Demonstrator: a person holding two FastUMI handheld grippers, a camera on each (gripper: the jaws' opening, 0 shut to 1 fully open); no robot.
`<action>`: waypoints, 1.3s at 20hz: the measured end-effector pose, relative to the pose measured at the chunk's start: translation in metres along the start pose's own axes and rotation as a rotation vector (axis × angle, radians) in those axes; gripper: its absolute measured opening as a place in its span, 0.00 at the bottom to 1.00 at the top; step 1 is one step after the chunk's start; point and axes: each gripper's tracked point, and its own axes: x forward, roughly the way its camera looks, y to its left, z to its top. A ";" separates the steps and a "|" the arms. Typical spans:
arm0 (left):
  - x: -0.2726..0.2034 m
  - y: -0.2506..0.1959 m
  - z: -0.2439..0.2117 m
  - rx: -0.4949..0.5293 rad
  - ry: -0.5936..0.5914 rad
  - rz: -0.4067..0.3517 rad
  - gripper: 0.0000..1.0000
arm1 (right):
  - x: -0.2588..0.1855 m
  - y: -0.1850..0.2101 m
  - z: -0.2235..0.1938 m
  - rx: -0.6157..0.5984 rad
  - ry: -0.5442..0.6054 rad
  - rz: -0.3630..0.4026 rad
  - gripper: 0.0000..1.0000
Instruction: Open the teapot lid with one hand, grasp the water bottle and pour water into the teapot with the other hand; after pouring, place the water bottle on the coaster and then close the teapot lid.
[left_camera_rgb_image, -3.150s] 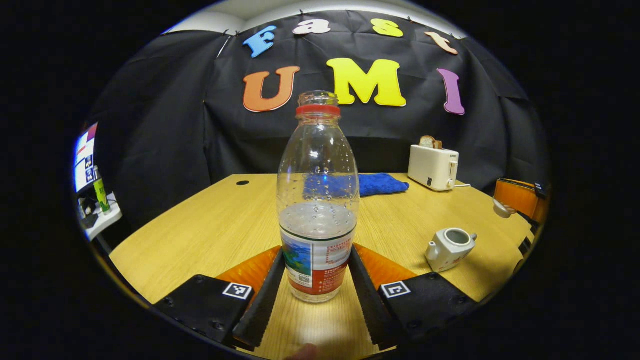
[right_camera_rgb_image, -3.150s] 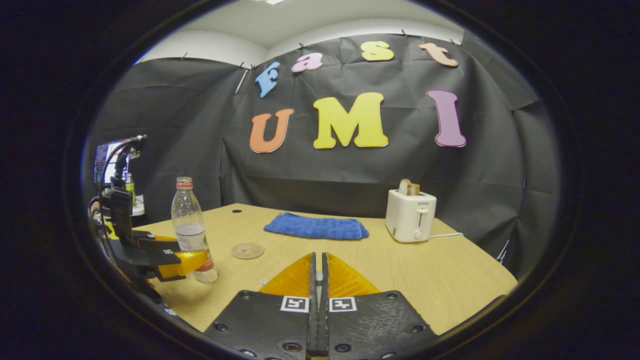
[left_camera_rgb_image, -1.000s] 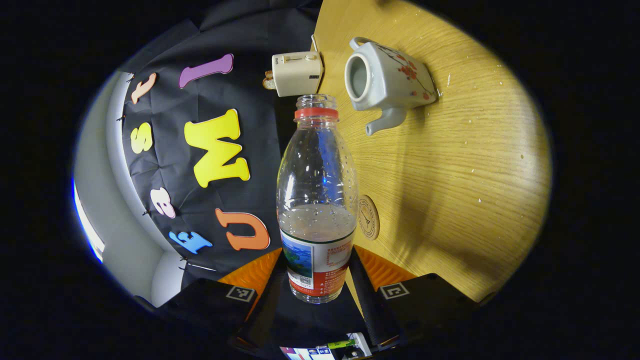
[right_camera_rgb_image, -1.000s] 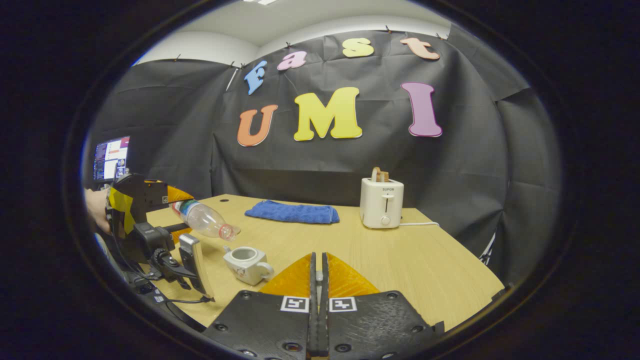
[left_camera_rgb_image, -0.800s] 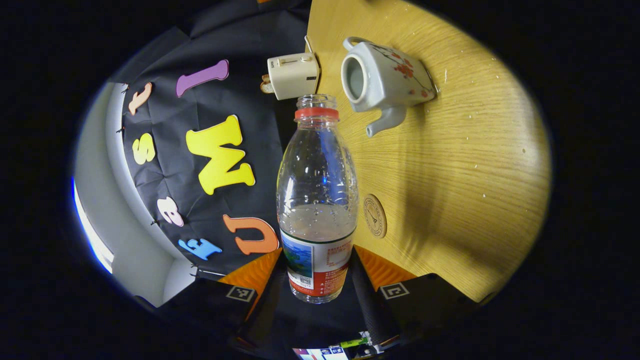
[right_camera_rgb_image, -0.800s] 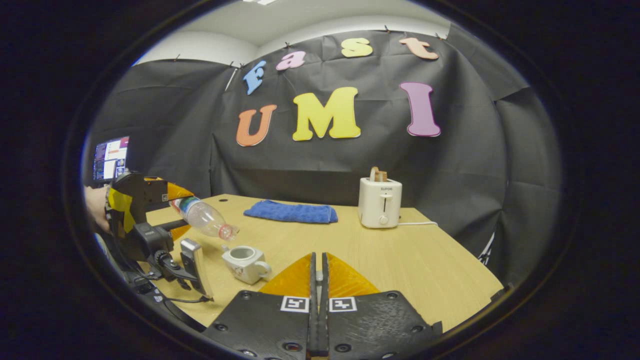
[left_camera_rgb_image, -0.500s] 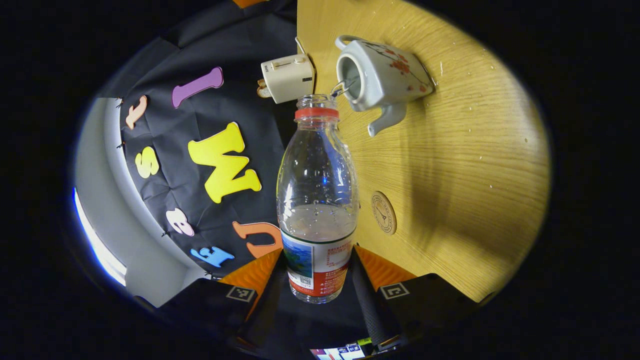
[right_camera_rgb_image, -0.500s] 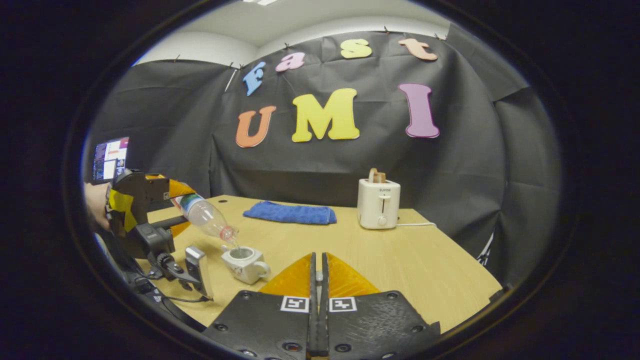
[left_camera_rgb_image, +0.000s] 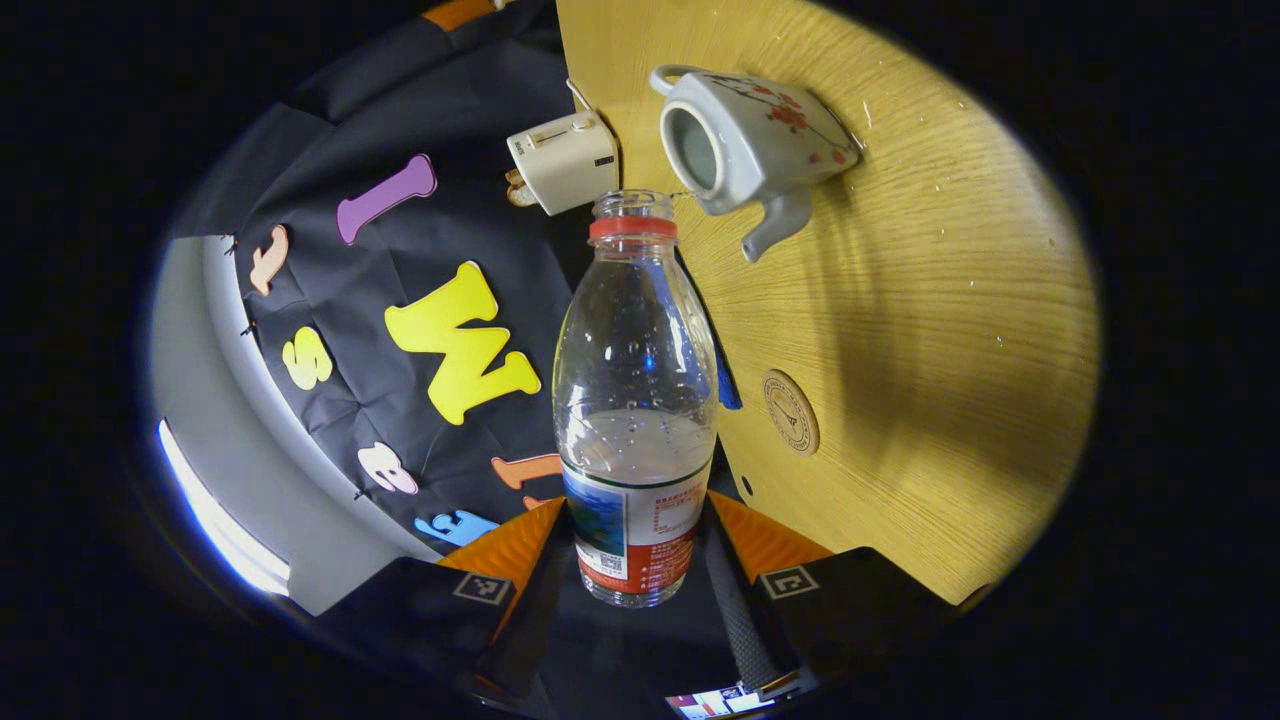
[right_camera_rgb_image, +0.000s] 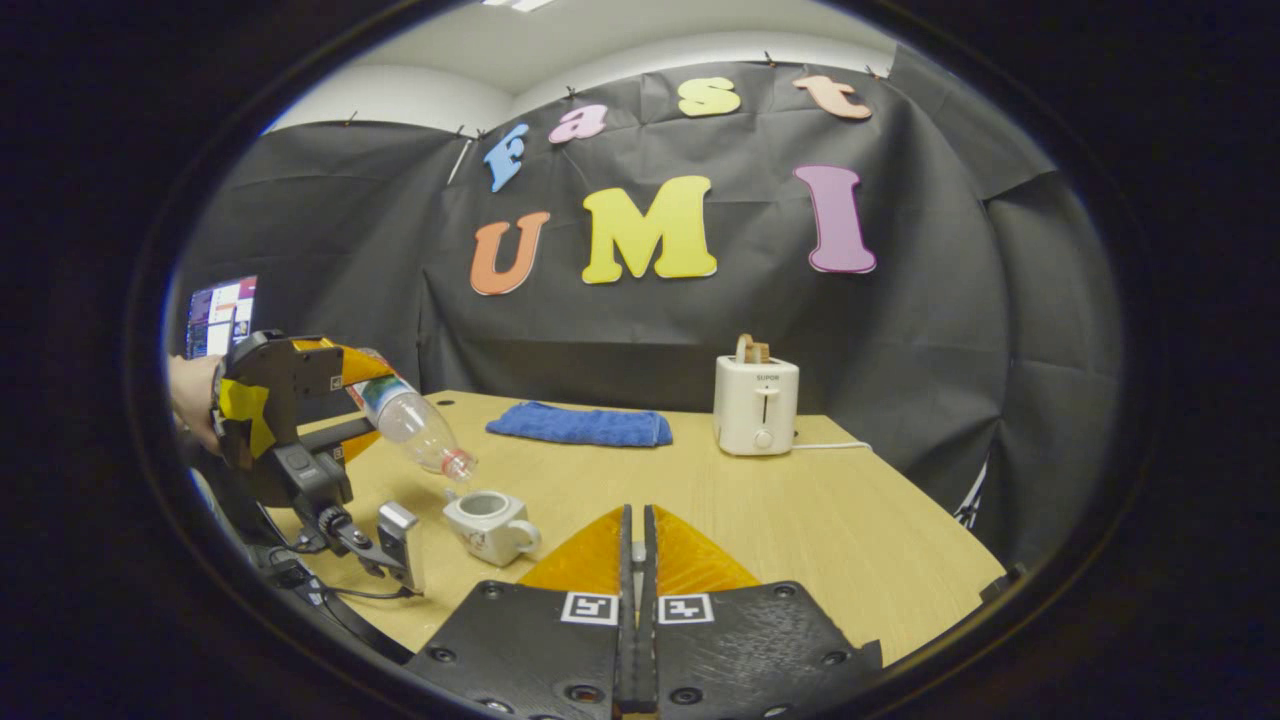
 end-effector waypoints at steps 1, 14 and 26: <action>-0.001 0.002 0.000 0.007 0.001 0.002 0.75 | 0.000 0.000 -0.001 0.001 0.001 0.000 0.00; -0.006 0.022 0.006 0.114 0.014 0.057 0.75 | -0.005 -0.006 -0.002 0.014 -0.010 -0.001 0.00; -0.009 0.033 0.008 0.157 0.022 0.092 0.75 | -0.011 -0.011 -0.003 0.022 -0.016 -0.006 0.00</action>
